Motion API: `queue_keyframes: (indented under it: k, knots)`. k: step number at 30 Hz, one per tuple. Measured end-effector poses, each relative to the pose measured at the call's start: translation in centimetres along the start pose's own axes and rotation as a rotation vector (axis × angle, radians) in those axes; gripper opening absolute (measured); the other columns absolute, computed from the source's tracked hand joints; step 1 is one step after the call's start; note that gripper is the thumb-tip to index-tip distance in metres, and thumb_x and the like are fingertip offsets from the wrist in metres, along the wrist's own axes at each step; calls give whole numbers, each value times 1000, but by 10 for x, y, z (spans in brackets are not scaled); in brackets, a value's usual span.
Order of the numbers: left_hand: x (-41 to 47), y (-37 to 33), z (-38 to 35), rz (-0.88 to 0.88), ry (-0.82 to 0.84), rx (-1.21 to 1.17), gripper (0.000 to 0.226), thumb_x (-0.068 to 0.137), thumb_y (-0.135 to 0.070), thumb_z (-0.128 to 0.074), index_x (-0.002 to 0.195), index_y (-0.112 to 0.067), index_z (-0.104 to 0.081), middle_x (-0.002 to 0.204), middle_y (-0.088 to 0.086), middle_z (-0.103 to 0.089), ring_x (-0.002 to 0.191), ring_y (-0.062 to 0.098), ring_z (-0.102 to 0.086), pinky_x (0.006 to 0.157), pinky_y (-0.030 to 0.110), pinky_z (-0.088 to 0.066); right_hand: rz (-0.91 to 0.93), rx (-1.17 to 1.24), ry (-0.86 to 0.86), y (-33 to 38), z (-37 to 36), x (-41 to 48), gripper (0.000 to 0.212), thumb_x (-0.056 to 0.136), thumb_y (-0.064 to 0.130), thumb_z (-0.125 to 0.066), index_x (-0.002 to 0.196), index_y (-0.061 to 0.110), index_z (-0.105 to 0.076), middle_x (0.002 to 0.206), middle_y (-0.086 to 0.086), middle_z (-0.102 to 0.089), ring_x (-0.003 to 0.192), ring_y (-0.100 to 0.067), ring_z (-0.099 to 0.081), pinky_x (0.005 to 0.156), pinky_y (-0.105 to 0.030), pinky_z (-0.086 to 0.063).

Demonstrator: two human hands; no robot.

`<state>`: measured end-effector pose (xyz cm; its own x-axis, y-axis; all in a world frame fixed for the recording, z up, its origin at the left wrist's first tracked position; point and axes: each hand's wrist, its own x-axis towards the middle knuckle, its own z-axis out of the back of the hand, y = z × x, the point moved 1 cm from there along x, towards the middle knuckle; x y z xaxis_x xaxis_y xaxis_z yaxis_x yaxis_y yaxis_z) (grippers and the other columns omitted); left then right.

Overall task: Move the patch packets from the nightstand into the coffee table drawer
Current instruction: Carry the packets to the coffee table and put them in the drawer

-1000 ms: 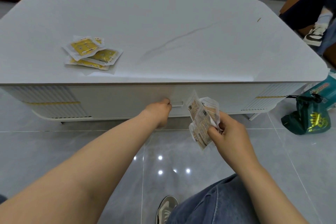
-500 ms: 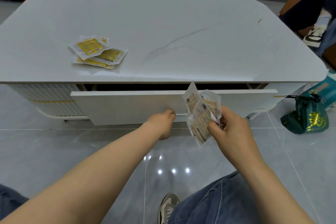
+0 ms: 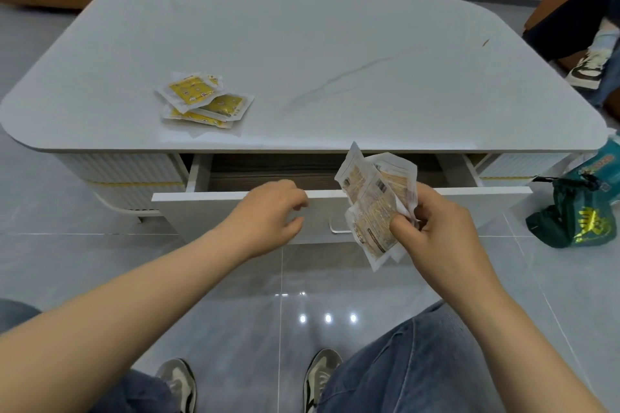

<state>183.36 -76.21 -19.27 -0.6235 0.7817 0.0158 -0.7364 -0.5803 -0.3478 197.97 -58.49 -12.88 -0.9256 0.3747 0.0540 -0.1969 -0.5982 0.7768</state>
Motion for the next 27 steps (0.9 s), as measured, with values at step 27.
queue_keyframes:
  k: [27]
  knots:
    - [-46,37,3,309,181,65,57,89,-63,-40,59,-14,-35,56,0,-39,55,16,-37,49,31,-25,169,-245,147,36,-45,42,26,83,14,-48,101,27,-61,81,1,-68,77,-22,-61,65,-41,-51]
